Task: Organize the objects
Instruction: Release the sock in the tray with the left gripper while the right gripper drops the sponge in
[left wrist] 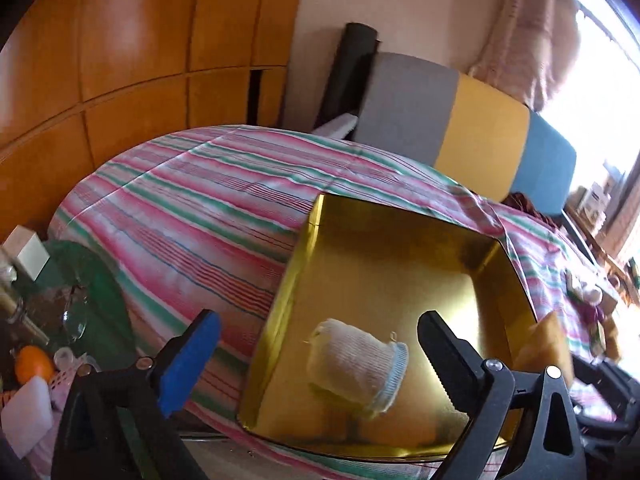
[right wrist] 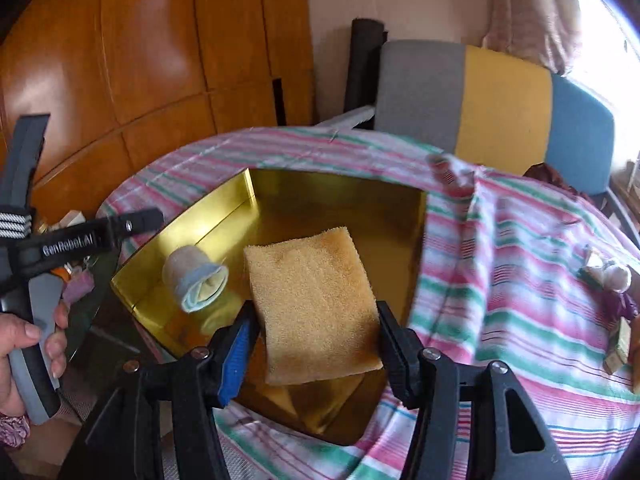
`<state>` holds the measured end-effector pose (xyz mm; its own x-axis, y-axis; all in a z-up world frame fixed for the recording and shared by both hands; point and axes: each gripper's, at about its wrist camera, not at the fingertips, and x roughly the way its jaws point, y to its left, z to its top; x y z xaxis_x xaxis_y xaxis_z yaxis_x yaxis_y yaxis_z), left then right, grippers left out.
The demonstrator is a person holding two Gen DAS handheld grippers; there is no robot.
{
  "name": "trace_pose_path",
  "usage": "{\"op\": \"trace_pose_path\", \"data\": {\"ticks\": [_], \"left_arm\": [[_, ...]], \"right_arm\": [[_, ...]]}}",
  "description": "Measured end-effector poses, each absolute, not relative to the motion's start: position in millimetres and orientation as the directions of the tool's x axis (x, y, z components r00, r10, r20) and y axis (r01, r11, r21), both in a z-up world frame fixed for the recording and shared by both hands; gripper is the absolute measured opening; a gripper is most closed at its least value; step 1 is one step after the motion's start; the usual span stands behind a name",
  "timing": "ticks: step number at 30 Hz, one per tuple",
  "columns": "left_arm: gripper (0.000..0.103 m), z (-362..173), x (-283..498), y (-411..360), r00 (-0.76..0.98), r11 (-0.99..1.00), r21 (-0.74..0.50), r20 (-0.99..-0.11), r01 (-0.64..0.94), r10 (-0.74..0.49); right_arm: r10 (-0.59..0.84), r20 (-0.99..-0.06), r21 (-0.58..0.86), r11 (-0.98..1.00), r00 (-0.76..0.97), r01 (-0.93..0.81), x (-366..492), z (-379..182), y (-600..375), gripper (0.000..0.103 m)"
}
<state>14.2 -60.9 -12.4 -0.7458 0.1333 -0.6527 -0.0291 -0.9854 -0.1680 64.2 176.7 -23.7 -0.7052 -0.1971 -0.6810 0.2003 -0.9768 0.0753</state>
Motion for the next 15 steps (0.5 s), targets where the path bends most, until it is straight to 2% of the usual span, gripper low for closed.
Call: {"op": "trace_pose_path", "data": {"ticks": [9,15], "left_arm": [[0.100,-12,21,-76,-0.738,-0.987,-0.157,-0.669,0.015,0.095],[0.100,-13,23,-83,-0.738,-0.986,-0.165,-0.668,0.019,0.097]], "right_arm": [[-0.253,-0.776,0.137,-0.962,-0.578,0.237,26,-43,144,0.059],[-0.277,-0.815,0.196,-0.958,-0.509,0.208,7,-58,136,0.063]]}}
